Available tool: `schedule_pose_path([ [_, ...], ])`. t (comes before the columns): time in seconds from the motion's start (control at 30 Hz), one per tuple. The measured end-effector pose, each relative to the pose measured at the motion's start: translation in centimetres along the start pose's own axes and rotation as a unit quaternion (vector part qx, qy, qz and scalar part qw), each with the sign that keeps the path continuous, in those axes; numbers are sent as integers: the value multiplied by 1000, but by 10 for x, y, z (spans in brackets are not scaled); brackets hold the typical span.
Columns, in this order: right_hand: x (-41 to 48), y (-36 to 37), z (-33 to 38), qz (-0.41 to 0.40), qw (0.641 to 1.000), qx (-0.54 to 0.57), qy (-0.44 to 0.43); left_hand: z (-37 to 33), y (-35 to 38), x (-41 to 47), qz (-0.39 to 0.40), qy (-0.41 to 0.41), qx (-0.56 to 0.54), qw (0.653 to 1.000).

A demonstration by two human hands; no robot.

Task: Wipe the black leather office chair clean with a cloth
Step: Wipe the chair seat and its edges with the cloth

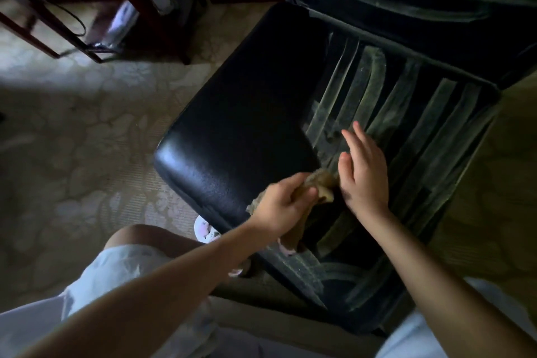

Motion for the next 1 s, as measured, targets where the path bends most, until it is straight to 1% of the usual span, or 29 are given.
schedule_pose_path([
  [0.03,1,-5,-1,-1,1000,10,11,3,-9,6,-8,-33,-70,997],
  [0.07,2,-8,-2,3,1000,9,21,5,-23,15,-47,-52,-98,993],
  [0.1,2,-12,-2,12,1000,-2,27,6,-40,27,-97,-56,-91,990],
  [0.13,3,-15,-3,20,999,-18,28,5,-59,40,-150,-58,-57,985],
  [0.2,10,-19,-8,33,997,-60,25,-1,-93,73,-215,-57,21,975],
  [0.3,23,-20,-29,71,988,-115,68,-7,-123,127,-234,-28,121,964],
  [0.33,25,-19,-37,81,984,-133,83,-5,-125,142,-233,-24,165,958],
  [0.4,25,-15,-43,87,979,-159,94,8,-115,165,-201,-51,257,944],
  [0.47,25,-14,-42,67,980,-161,92,23,-100,174,-172,-73,296,937],
  [0.57,23,-13,-41,25,983,-159,86,29,-91,171,-167,-62,297,938],
  [0.67,22,-12,-43,1,984,-157,78,20,-81,162,-147,-38,295,943],
  [0.83,21,-12,-44,-16,985,-153,76,10,-43,133,-112,24,299,947],
  [1.0,23,-14,-47,-30,990,-118,76,-5,-7,95,-50,78,304,948],
])
Point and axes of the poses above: each hand's wrist, its own x-axis towards the middle knuckle, its own y-axis out of the palm, z = x × y, the point moved 7 cm from there along x, towards the middle knuckle, and after that the axes turned 7 degrees about z, right-handed, at the moved point
